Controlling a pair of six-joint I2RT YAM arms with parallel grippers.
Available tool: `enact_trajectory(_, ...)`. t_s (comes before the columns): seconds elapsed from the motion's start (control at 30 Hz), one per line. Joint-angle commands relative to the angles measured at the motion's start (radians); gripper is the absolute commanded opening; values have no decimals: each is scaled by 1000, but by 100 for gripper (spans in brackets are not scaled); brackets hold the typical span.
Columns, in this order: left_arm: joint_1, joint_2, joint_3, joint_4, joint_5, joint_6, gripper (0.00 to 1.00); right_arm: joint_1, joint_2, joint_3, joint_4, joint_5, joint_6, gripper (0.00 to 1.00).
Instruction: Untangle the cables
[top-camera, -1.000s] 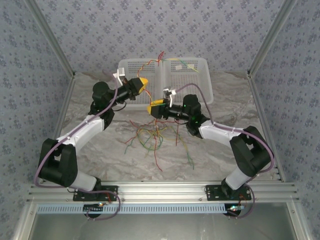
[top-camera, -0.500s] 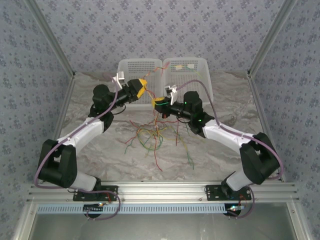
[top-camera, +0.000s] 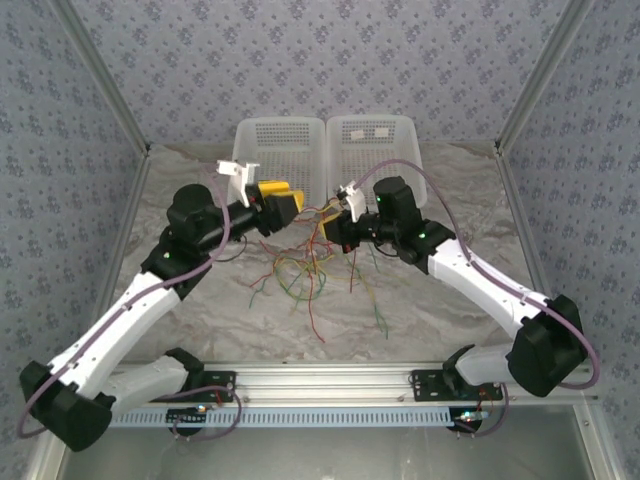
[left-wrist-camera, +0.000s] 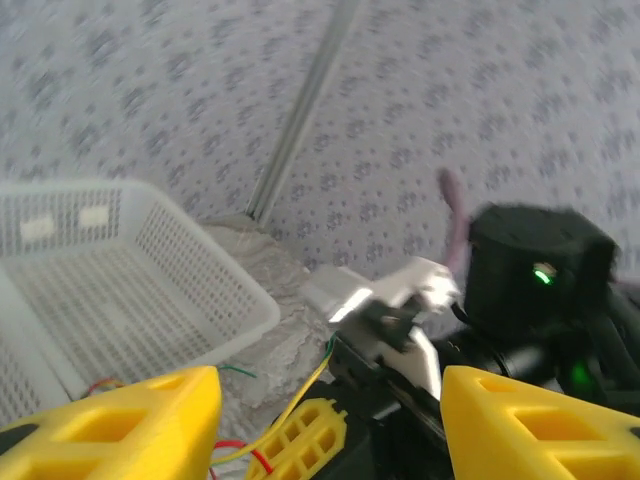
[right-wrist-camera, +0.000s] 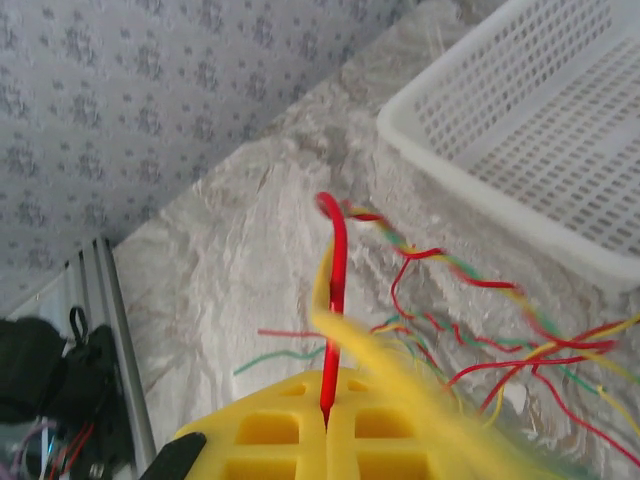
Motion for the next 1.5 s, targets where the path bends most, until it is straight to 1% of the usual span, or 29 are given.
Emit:
enact_trajectory(0.0, -54, 34, 40, -133, -36, 322, 69, 12, -30, 69, -199, -66, -99, 0)
enact_trajectory(0.07, -65, 84, 85, -184, -32, 369, 70, 29, -40, 84, -247, -65, -150, 0)
enact_trajectory(0.13, -65, 136, 125, -209, 11, 377, 71, 36, -43, 95, -271, -56, -172, 0)
enact_trajectory(0.2, -69, 173, 135, -202, 86, 397, 73, 37, -43, 97, -275, -86, -189, 0)
enact_trajectory(0.27, -77, 204, 141, -202, 108, 408, 73, 43, -44, 105, -287, -97, -207, 0)
enact_trajectory(0.33, -77, 225, 147, -199, 128, 406, 73, 47, -45, 108, -288, -88, -216, 0)
enact_trajectory(0.47, -77, 251, 142, -167, 236, 392, 73, 46, -41, 102, -271, -68, -220, 0)
enact_trajectory(0.53, -78, 255, 140, -157, 275, 385, 71, 45, -40, 99, -264, -62, -222, 0)
enact_trajectory(0.57, -78, 260, 137, -155, 287, 383, 68, 45, -41, 99, -262, -58, -221, 0)
enact_trajectory(0.63, -78, 272, 138, -169, 283, 391, 58, 45, -43, 102, -258, -54, -221, 0)
enact_trajectory(0.73, -78, 298, 147, -188, 300, 403, 53, 48, -53, 95, -247, -68, -221, 0)
enact_trajectory(0.8, -78, 309, 146, -175, 332, 408, 45, 51, -61, 87, -241, -56, -220, 0)
enact_trajectory(0.87, -78, 318, 145, -165, 355, 415, 30, 49, -68, 82, -235, -50, -219, 0)
enact_trajectory(0.93, -77, 325, 147, -165, 367, 419, 19, 49, -76, 76, -226, -52, -216, 0)
enact_trajectory(0.97, -77, 328, 149, -167, 374, 425, 9, 51, -81, 72, -220, -53, -215, 0)
enact_trajectory(1.0, -76, 329, 148, -167, 369, 424, 1, 51, -85, 69, -217, -50, -213, 0)
enact_trajectory(1.03, -74, 330, 148, -167, 362, 421, 0, 50, -91, 64, -211, -48, -213, 0)
enact_trajectory(1.13, -55, 309, 125, -137, 328, 393, 0, 48, -104, 47, -204, -34, -218, 0)
enact_trajectory(1.3, 35, 214, 4, 68, 263, 231, 0, 26, -115, 25, -198, 30, -197, 0)
enact_trajectory(1.33, 49, 194, -12, 87, 240, 214, 0, 20, -118, 22, -198, 34, -193, 0)
enact_trajectory(1.47, 55, 130, -44, 73, 103, 234, 0, 8, -116, 9, -208, 79, -192, 0)
